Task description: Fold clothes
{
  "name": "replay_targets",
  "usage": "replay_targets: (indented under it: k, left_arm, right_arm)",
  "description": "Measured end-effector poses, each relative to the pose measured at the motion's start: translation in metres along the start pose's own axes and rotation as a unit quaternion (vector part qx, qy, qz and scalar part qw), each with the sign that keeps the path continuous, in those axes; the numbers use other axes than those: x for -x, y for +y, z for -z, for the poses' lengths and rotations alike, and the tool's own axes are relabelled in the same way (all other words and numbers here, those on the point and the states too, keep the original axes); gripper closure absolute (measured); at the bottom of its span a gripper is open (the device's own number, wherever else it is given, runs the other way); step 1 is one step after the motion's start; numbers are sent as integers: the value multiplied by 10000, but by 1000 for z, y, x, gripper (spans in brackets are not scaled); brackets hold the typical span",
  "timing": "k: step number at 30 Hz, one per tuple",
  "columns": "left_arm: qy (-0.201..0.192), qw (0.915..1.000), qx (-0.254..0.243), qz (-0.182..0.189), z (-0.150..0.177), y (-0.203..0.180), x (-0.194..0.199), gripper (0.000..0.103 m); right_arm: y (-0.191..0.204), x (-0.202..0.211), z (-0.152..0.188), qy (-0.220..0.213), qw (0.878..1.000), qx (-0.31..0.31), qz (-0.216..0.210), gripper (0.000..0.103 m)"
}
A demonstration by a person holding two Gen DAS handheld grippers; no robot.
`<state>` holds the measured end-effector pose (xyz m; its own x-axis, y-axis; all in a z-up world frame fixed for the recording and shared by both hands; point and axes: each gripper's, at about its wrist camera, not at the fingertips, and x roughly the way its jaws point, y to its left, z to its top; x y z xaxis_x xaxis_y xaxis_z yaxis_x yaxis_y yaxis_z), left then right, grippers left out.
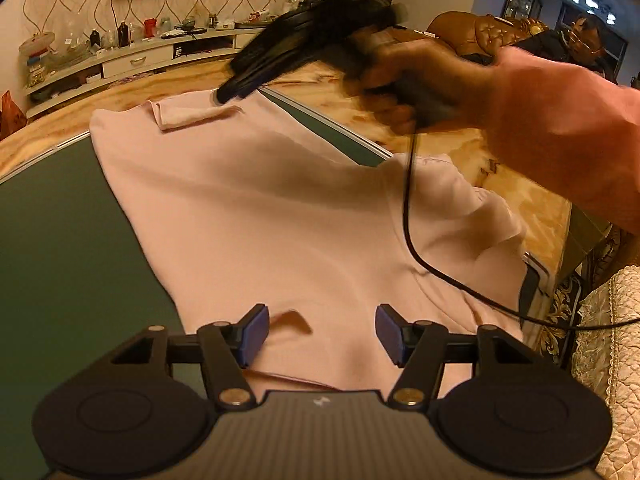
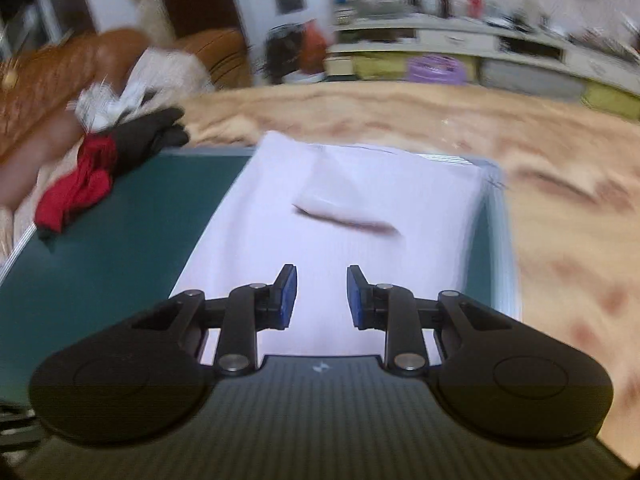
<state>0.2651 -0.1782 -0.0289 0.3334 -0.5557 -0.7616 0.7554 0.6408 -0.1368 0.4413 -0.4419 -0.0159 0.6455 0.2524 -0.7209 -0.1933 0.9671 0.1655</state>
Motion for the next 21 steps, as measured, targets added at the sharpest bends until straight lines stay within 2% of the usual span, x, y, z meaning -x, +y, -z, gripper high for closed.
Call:
replay_targets:
  k: [5,10,17,20,21]
  left_arm:
    - [194,9994,-86,-265,-4,12,-11,38]
    - [130,9998,138,41,-2,25,-17,38]
    - [142,9998,-83,147,10,21,-21,38]
    - [120,9998,-143,116,11,19,-23,37]
    - [110,9998,-148,123,11,19,-24,36]
  right_arm:
    - [27,-62,-26,66,9961,878,67,71]
    - [45,-98,-36,236,9873,1543,295,71]
    - [49,-128,-42,361,9761,2007,750,71]
    - [42,-135,-41,320,9773,1926,828,71]
    - [40,-136,-41,292,9778,1888,859,76]
